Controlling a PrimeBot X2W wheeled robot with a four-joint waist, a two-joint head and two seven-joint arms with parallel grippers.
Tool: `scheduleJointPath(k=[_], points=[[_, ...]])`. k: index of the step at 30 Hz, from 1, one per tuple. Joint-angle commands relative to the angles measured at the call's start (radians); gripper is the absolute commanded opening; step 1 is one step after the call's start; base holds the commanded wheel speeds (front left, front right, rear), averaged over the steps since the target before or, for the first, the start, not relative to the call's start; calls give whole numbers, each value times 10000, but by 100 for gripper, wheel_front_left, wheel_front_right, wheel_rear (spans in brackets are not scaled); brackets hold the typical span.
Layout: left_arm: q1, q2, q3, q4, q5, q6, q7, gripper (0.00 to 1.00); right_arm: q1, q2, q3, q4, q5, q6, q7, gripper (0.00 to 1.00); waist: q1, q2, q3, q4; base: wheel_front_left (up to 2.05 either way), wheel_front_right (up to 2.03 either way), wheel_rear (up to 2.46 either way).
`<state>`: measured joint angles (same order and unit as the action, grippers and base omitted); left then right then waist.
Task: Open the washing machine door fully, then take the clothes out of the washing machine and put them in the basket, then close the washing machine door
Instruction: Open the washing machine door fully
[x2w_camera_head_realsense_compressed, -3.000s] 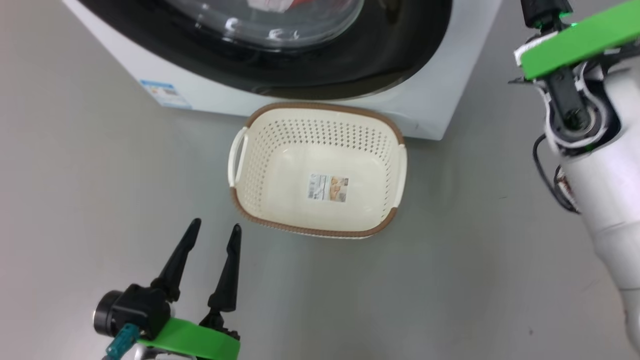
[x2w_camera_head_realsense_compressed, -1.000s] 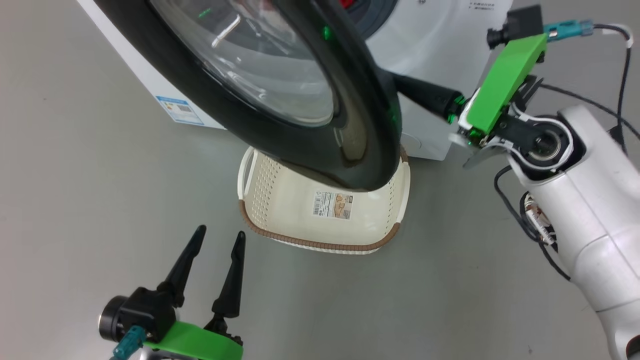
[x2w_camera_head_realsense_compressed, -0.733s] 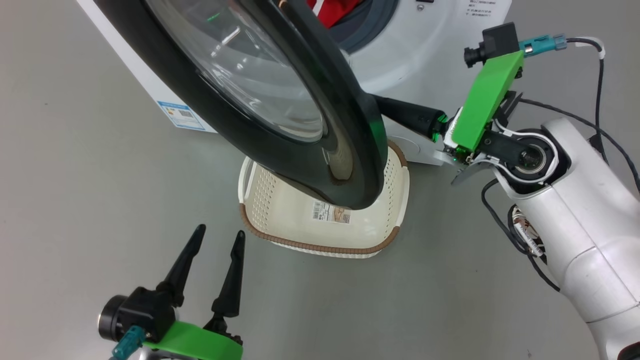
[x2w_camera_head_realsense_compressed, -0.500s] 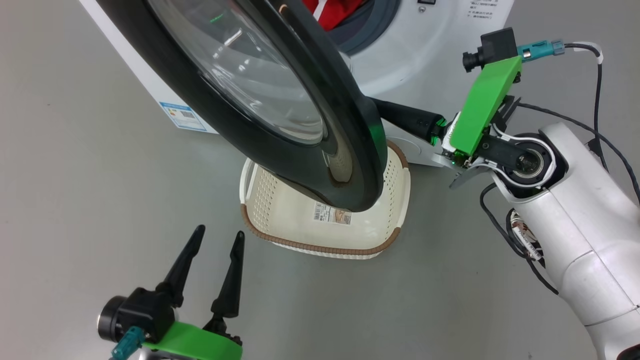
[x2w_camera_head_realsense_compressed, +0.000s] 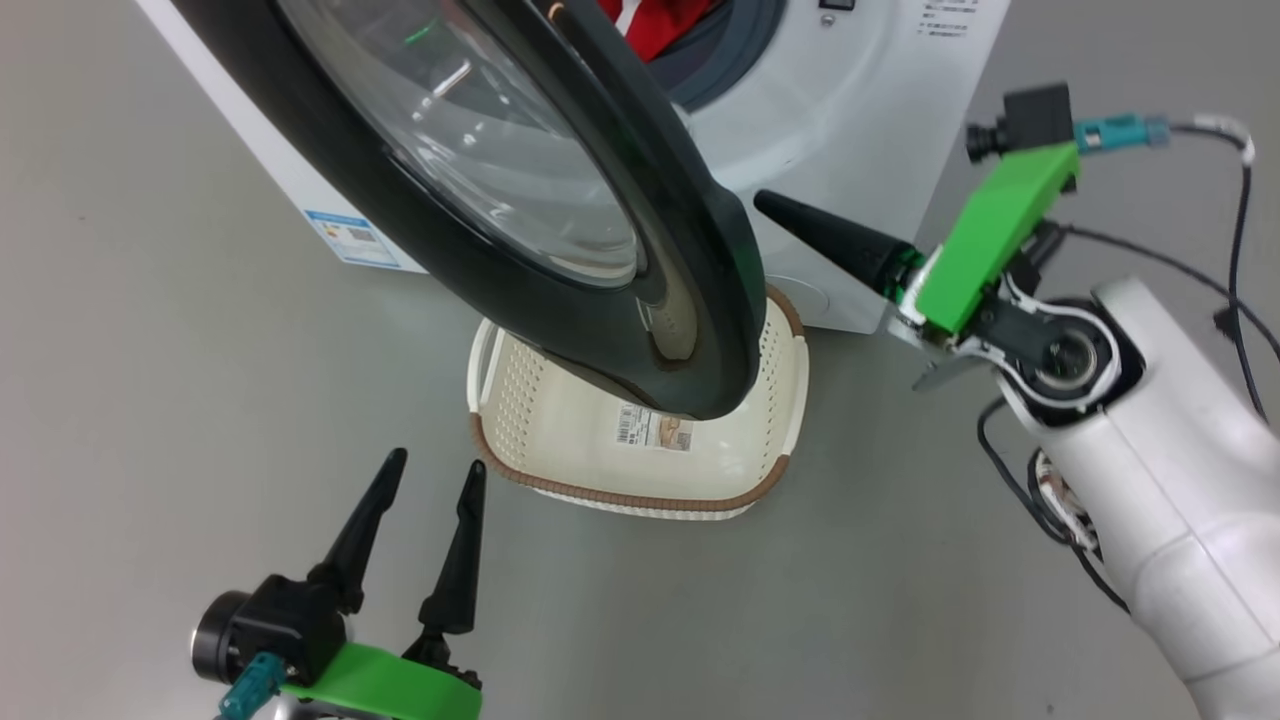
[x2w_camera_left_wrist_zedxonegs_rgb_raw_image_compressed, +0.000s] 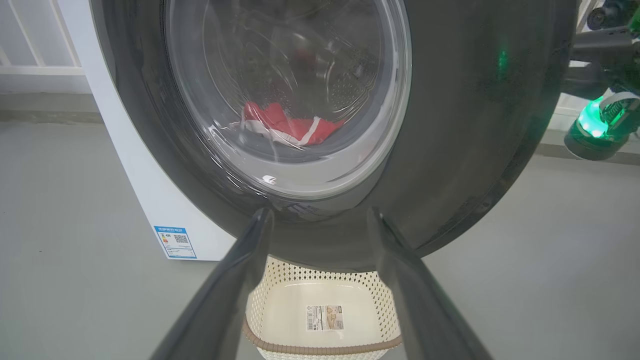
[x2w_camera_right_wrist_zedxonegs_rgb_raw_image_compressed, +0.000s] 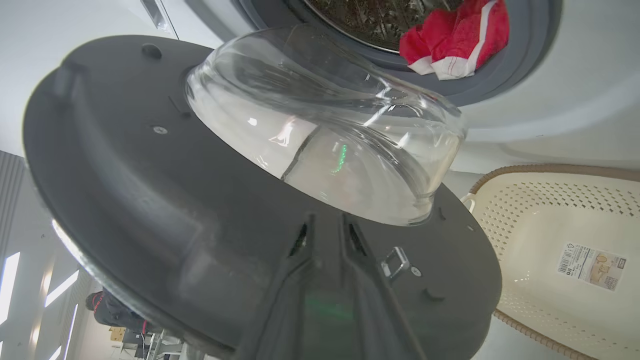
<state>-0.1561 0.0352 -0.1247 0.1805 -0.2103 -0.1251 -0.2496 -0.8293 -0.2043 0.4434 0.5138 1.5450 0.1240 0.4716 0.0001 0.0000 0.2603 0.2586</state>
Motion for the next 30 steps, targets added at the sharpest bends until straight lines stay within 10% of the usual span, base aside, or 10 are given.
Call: scheduleJointPath(k=[1, 30], points=[[43, 150, 398, -254, 102, -55, -122, 100, 282, 39, -38, -345, -122, 67, -192, 100, -1, 0, -39, -106, 0, 0, 0], [390, 179, 1165, -214, 271, -56, -122, 100, 4735, -283, -847, -1578, -44, 67, -3605, 100, -1, 0, -427, -1269, 0, 0, 0]])
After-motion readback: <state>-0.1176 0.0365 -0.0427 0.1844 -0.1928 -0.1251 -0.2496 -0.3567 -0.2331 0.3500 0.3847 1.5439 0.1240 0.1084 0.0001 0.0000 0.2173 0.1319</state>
